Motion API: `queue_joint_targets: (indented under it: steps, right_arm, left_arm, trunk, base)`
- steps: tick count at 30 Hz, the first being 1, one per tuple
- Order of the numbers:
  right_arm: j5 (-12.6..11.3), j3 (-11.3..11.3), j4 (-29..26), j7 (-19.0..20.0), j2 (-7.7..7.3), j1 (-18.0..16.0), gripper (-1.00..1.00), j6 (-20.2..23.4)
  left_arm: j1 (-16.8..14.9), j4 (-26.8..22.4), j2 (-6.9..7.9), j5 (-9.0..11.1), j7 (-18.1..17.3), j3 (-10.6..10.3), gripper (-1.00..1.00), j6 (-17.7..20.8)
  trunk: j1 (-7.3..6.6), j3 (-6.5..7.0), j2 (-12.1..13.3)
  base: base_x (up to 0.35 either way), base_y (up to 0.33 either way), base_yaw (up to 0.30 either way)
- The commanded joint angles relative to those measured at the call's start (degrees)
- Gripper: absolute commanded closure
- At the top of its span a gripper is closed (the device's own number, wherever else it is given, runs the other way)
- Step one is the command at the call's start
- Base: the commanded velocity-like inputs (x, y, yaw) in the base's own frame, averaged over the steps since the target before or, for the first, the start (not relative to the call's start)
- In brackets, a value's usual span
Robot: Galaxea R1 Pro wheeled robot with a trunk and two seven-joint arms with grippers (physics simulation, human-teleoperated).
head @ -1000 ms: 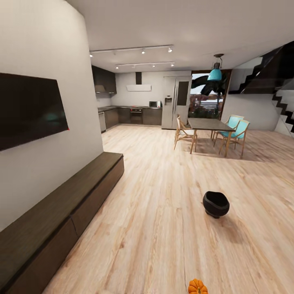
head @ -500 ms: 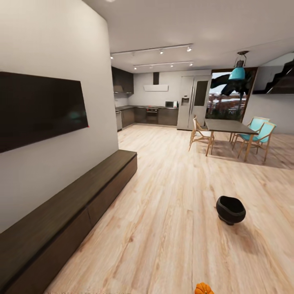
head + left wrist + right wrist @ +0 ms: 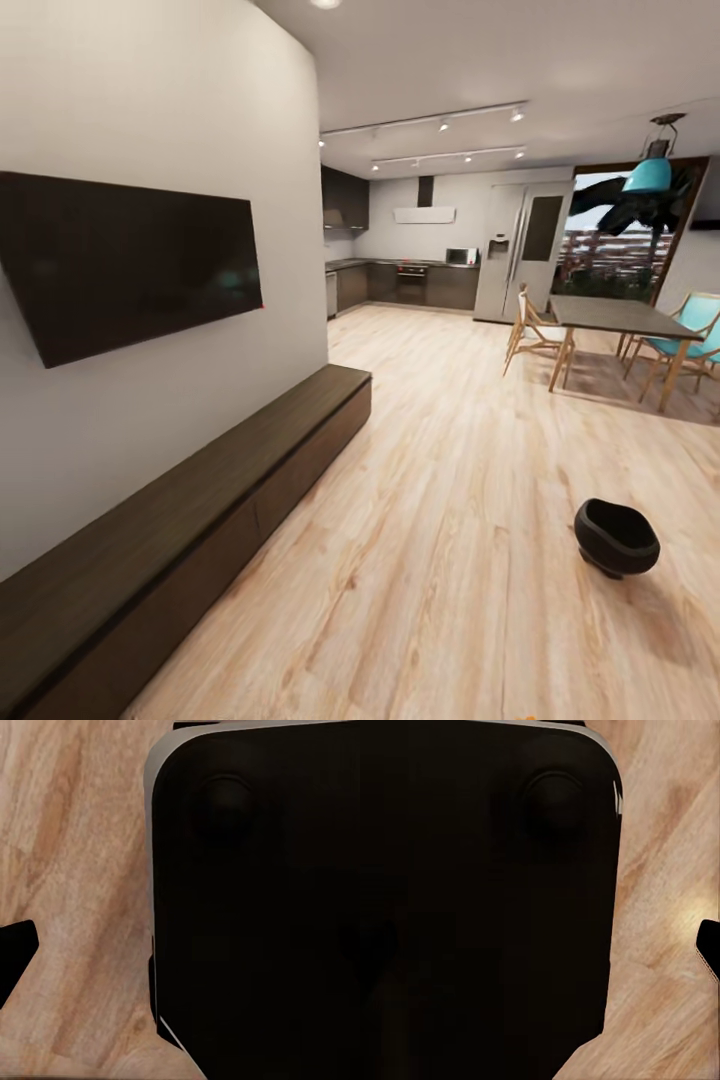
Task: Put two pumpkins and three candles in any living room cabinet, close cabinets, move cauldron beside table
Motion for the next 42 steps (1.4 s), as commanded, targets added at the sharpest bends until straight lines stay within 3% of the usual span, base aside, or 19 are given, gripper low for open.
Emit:
queue_joint_targets:
  steps: [1,42]
  right_arm:
    - [0.06,0.02,0.01,-0.08,-0.01,-0.01,-1.00,-0.16]
    - [0.43,0.21,0.01,0.00,0.01,-0.01,-1.00,-2.97]
  left_arm:
    - [0.02,-0.08,0.01,-0.04,0.02,0.01,-1.00,-0.09]
    - [0.02,-0.08,0.03,0.01,0.03,0.04,-1.00,-0.09]
  trunk:
    - [0.00,-0.04,-0.02]
    - [0.00,-0.04,-0.02]
  base:
    - [0.000,0.000,0.263]
    - [0.000,0.000,0.263]
